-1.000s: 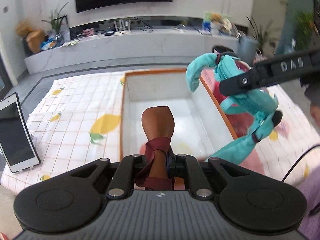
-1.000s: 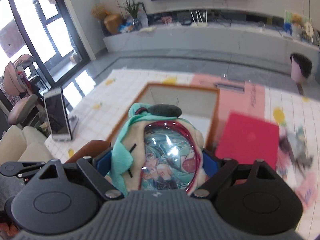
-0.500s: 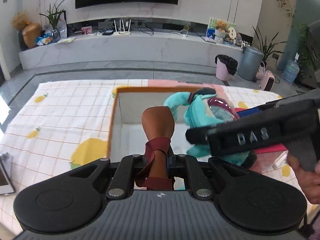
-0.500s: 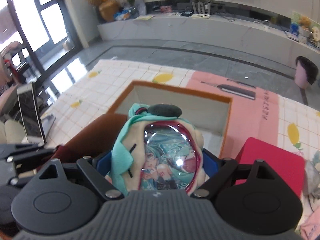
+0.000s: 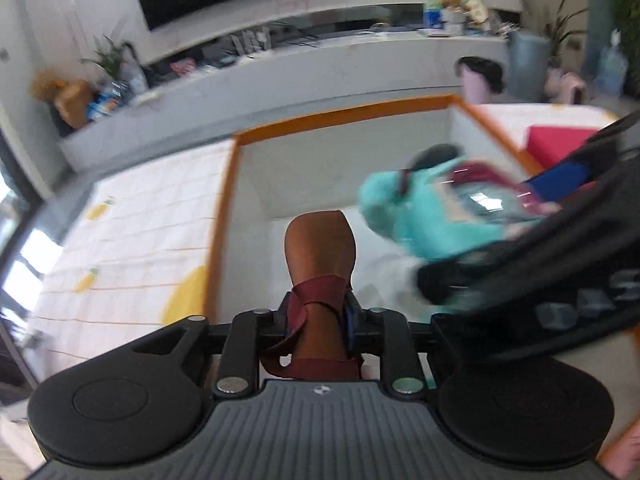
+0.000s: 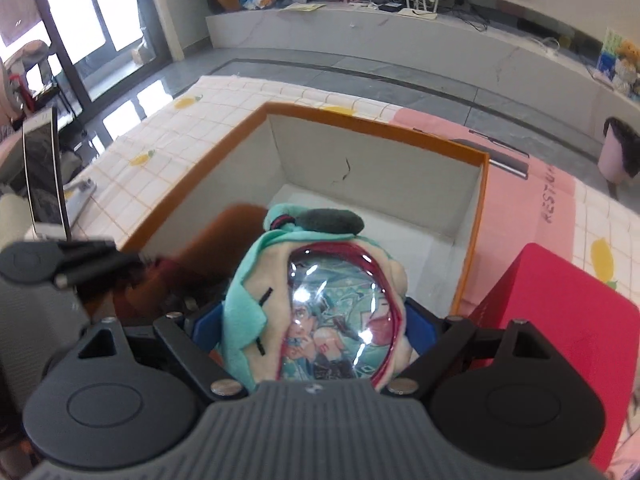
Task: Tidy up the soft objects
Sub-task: 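Carry brown cloth in left gripper while right gripper carries teal doll to orange box, then open the left gripper to drop the brown cloth into the orange box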
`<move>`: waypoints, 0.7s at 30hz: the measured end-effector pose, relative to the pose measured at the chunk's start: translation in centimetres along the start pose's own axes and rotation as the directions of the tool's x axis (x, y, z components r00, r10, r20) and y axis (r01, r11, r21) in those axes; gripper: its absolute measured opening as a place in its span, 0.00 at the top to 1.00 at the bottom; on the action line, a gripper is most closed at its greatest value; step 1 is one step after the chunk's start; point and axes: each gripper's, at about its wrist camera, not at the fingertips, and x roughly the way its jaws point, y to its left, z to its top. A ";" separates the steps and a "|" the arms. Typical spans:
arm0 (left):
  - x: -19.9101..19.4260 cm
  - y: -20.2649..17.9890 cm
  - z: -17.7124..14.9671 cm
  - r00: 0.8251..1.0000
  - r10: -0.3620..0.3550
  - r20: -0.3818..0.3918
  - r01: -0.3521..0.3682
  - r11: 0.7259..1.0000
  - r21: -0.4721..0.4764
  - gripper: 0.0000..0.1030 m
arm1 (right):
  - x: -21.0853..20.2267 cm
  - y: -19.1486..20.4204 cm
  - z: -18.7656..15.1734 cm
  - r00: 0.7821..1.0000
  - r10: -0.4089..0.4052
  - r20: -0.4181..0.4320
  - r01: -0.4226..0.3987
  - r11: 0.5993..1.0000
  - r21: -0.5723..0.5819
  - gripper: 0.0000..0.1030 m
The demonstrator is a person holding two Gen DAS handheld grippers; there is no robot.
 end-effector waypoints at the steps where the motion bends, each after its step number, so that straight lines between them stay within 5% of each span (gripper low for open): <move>1: 0.1 -0.1 -0.2 0.999 0.035 0.001 -0.035 0.999 0.007 0.72 | 0.0 -0.1 -0.2 1.000 -0.002 -0.003 0.002 1.000 0.000 0.15; 3: 0.3 0.6 -0.3 0.999 0.024 -0.029 -0.025 0.999 -0.027 0.61 | -0.1 -0.1 -0.3 1.000 0.003 0.000 -0.003 1.000 0.007 0.15; 6: -0.6 1.3 -0.5 1.000 0.001 0.006 -0.001 0.999 -0.050 0.31 | -0.4 -0.2 -0.3 1.000 0.008 -0.001 -0.008 1.000 0.012 0.15; 9: -1.7 1.6 -0.8 0.998 -0.026 0.064 0.030 0.998 -0.052 0.14 | -0.4 -0.2 -0.4 1.000 -0.007 -0.001 0.007 1.000 0.013 0.15; 12: -3.1 1.5 -1.1 0.988 -0.049 0.147 0.054 0.998 -0.034 0.13 | -0.5 -0.1 -0.4 1.000 -0.009 -0.004 0.009 1.000 0.015 0.15; 15: -3.9 0.6 -1.2 0.979 0.015 0.202 -0.020 1.000 0.020 0.13 | -0.5 0.0 -0.5 1.000 -0.010 -0.006 0.011 1.000 0.017 0.15; 21: -3.1 1.1 -1.1 0.986 0.031 0.163 -0.029 0.999 -0.014 0.12 | -0.6 0.1 -0.6 1.000 -0.008 -0.009 0.009 0.999 0.036 0.15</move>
